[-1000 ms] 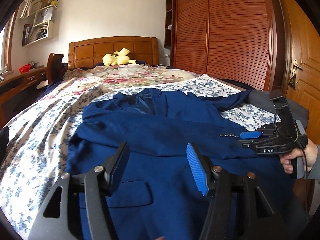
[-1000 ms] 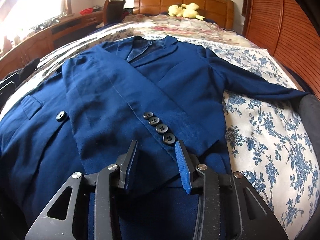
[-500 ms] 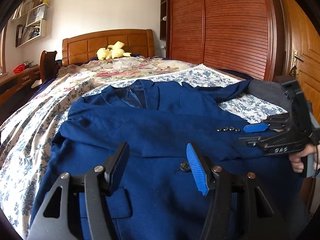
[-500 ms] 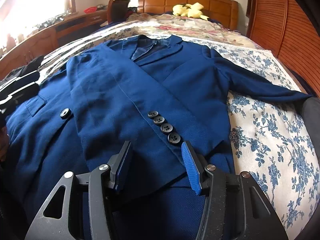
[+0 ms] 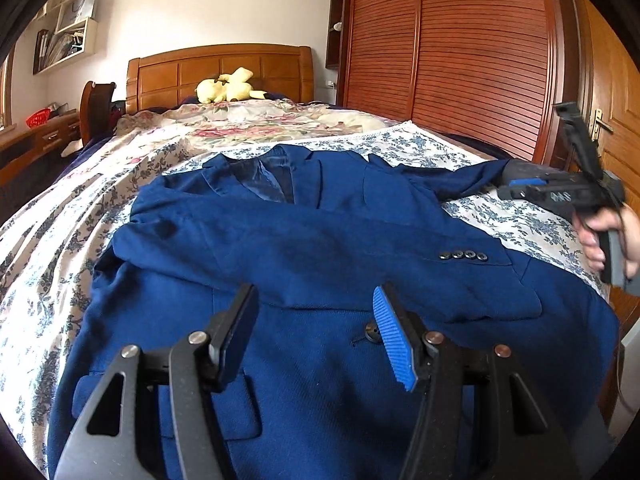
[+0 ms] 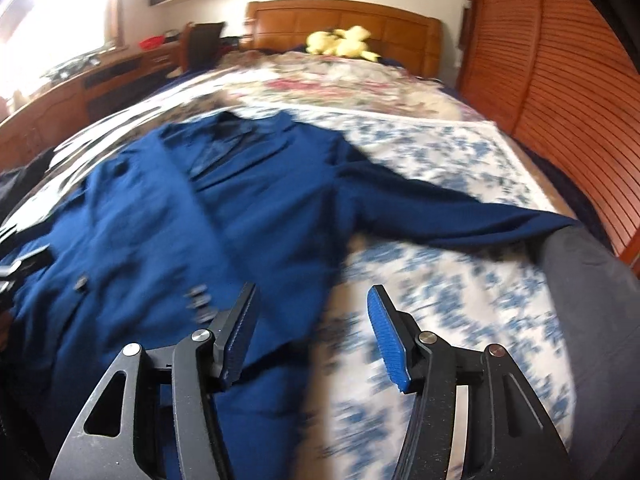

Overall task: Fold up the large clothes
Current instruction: 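Move the right gripper to the other sleeve cuff and close on it, then lay the held sleeve across the blazer front and open the right gripper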

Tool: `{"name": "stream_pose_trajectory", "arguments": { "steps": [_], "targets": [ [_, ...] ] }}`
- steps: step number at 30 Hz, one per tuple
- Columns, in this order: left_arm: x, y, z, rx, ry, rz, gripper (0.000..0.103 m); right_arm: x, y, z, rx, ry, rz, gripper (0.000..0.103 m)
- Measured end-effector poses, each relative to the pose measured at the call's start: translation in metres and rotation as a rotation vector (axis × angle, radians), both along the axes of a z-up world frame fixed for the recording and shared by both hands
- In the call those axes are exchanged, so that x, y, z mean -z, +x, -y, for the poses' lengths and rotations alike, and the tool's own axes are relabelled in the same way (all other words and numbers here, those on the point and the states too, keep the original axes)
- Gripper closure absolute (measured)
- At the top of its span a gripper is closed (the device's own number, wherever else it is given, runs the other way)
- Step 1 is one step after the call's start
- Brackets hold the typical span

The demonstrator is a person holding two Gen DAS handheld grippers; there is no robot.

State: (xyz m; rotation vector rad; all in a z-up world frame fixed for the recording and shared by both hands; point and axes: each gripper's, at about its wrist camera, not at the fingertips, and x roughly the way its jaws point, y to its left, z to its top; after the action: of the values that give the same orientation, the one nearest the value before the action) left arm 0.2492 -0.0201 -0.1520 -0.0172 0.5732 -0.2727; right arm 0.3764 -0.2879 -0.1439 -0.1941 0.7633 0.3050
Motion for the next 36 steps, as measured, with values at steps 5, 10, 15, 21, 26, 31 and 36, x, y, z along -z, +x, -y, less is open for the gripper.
{"name": "stream_pose_trajectory", "arguments": {
  "steps": [5,10,15,21,26,31,36],
  "targets": [
    [0.0,0.002,0.001,0.002,0.002,-0.005,0.044,0.005,0.047,0.038,0.111,0.019,-0.023,0.045],
    [0.001,0.003,0.0,0.004,-0.003,-0.014,0.044,0.019,0.089,0.069,0.219,0.031,-0.058,0.045],
    [0.001,0.004,0.0,0.009,-0.007,-0.018,0.044,0.033,0.121,0.095,0.299,0.085,-0.109,0.045],
    [0.002,0.004,0.0,0.011,-0.006,-0.02,0.044,0.046,0.147,0.111,0.377,0.128,-0.158,0.045],
    [0.002,0.004,0.0,0.011,-0.005,-0.02,0.044,0.053,0.163,0.122,0.437,0.159,-0.171,0.045],
    [0.003,0.004,0.0,0.011,-0.004,-0.019,0.044,0.033,0.165,0.106,0.373,0.166,-0.078,0.093],
    [0.003,0.004,0.001,0.01,0.002,-0.021,0.044,-0.012,0.142,0.057,0.173,0.149,0.033,0.1]
  ]
}}
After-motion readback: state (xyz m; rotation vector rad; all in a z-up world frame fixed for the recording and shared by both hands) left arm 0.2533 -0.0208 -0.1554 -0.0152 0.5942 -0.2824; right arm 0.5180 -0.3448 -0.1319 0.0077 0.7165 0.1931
